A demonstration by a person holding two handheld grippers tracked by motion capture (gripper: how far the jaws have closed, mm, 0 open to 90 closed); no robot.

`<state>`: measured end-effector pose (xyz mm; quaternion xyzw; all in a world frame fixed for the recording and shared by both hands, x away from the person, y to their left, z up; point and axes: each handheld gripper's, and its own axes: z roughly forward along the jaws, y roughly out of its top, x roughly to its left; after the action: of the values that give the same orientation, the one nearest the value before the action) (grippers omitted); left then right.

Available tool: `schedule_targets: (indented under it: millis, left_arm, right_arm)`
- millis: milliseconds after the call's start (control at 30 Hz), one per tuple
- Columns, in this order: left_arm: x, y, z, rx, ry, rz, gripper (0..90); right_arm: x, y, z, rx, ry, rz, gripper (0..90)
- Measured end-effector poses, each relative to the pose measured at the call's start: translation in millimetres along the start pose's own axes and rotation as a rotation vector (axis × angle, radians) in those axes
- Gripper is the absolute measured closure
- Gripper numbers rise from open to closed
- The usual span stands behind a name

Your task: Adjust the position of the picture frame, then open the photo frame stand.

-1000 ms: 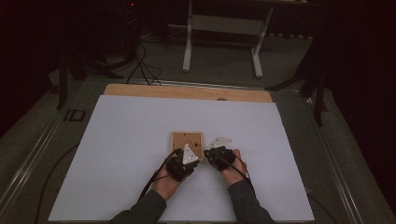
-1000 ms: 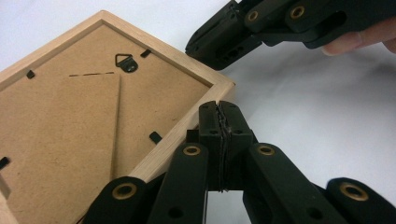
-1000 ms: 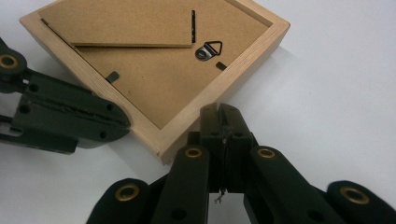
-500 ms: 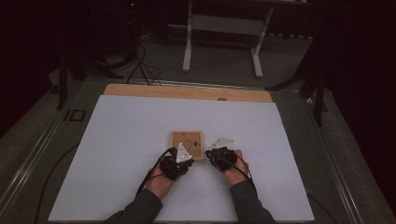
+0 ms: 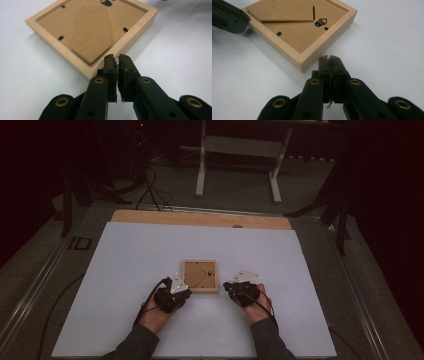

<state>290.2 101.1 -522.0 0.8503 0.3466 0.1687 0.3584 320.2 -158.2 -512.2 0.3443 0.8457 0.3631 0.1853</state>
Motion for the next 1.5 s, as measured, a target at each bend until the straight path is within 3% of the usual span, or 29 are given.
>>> schedule_targets:
  millis: [167,500,633,933,1033,1133,1500]
  left_arm:
    - [5.0,-1.1,-3.9,-0.014,-0.019,-0.028,80.1]
    - [17.0,2.2,-18.2,-0.079,-0.011,-0.078,71.7]
    - [19.1,3.2,-20.3,-0.087,-0.005,-0.086,67.5]
    - [18.4,7.2,-23.4,-0.105,0.049,-0.06,60.4]
    - [20.9,8.4,-25.5,-0.123,0.045,-0.09,60.3]
    - [22.6,11.0,-25.0,-0.112,0.039,-0.117,60.1]
    - [19.8,24.3,-13.7,-0.059,0.027,-0.101,55.9]
  right_arm:
    - [0.1,0.5,-1.3,-0.017,0.003,-0.001,87.6]
    - [8.2,2.7,1.9,-0.035,0.036,-0.019,87.4]
    - [10.0,3.7,2.9,-0.044,0.048,-0.015,87.6]
    - [16.6,6.2,5.5,-0.057,0.071,-0.029,89.3]
    - [18.1,6.9,5.6,-0.062,0.075,-0.034,89.5]
    - [20.1,6.4,6.7,-0.061,0.075,-0.039,89.6]
    - [19.0,6.4,9.4,-0.057,0.069,-0.027,89.6]
